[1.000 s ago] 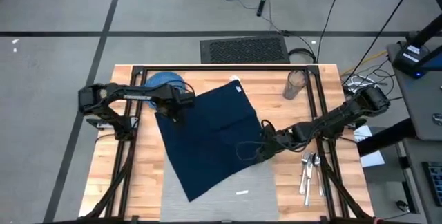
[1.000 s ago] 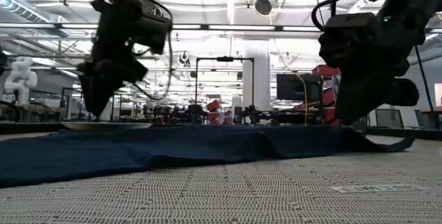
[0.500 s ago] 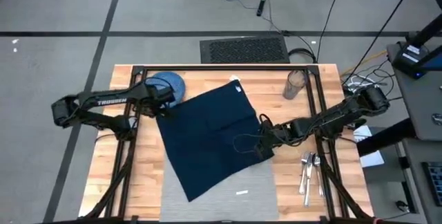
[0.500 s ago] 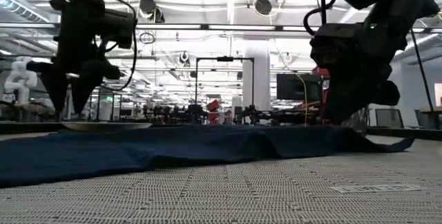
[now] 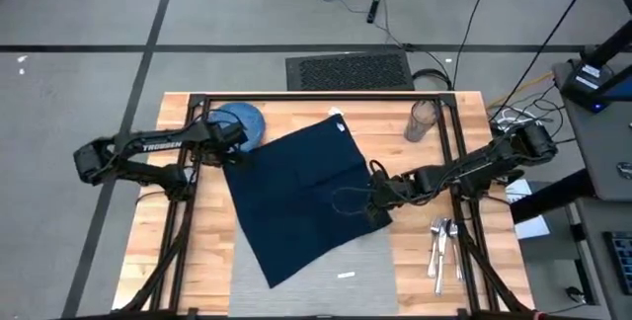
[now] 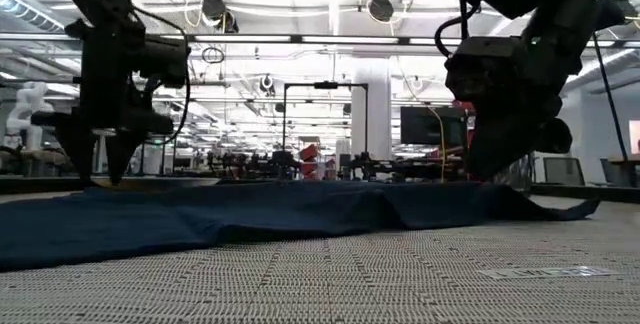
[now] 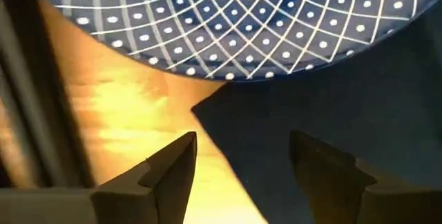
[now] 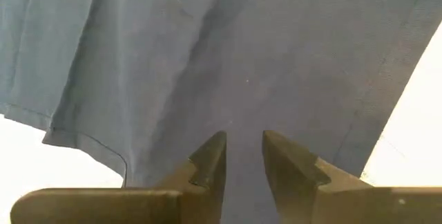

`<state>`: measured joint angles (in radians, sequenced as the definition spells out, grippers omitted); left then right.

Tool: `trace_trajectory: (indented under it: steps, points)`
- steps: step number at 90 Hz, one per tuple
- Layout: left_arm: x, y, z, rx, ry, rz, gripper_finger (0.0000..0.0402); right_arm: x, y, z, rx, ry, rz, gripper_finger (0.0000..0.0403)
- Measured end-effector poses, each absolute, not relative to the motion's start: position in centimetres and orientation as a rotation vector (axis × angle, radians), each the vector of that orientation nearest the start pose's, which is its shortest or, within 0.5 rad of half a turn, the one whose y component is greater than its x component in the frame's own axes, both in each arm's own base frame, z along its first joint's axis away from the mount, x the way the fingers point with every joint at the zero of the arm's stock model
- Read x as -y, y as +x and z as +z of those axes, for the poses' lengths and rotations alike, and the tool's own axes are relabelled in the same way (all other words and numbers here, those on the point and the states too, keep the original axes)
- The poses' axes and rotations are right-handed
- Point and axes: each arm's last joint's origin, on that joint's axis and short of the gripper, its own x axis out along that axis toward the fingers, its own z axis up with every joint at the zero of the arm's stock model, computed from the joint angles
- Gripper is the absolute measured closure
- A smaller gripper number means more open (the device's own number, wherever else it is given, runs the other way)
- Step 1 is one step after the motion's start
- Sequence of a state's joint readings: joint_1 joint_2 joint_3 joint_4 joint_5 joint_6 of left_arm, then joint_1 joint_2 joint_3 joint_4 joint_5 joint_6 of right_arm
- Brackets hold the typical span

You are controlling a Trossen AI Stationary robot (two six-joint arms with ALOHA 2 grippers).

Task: Set table place
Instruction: Fold the dark blue napkin

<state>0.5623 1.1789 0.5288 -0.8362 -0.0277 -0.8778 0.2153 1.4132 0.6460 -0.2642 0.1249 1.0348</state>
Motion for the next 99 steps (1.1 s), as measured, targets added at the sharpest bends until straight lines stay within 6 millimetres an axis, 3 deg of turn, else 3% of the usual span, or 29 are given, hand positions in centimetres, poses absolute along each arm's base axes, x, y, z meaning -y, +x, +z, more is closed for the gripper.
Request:
trace_trajectory:
  steps: [17,27,37,54,76,99]
  points:
    - [-8.4,13.2,14.0,-1.168,-1.111,1.087,0.0190,-4.9,24.1,15.5,-0.949,0.767,-0.443,0.0321]
    - [-8.3,13.0,13.7,-1.177,-1.105,1.096,0.0213,-4.9,24.1,15.5,-0.949,0.768,-0.444,0.0321]
    - [-8.3,13.0,13.7,-1.179,-1.092,1.111,0.0265,-4.9,24.1,15.5,-0.949,0.768,-0.444,0.0321]
    - [-8.3,13.0,13.6,-1.185,-1.064,1.095,0.0389,-4.9,24.1,15.5,-0.945,0.782,-0.452,0.0321]
    - [-8.1,13.5,14.3,-1.198,-1.052,1.023,0.0401,-3.7,24.6,16.7,-0.857,0.851,-0.430,0.0321]
    - [-7.5,15.3,16.9,-1.113,-1.001,0.927,0.0401,0.5,25.0,18.5,-0.706,0.885,-0.441,0.0321]
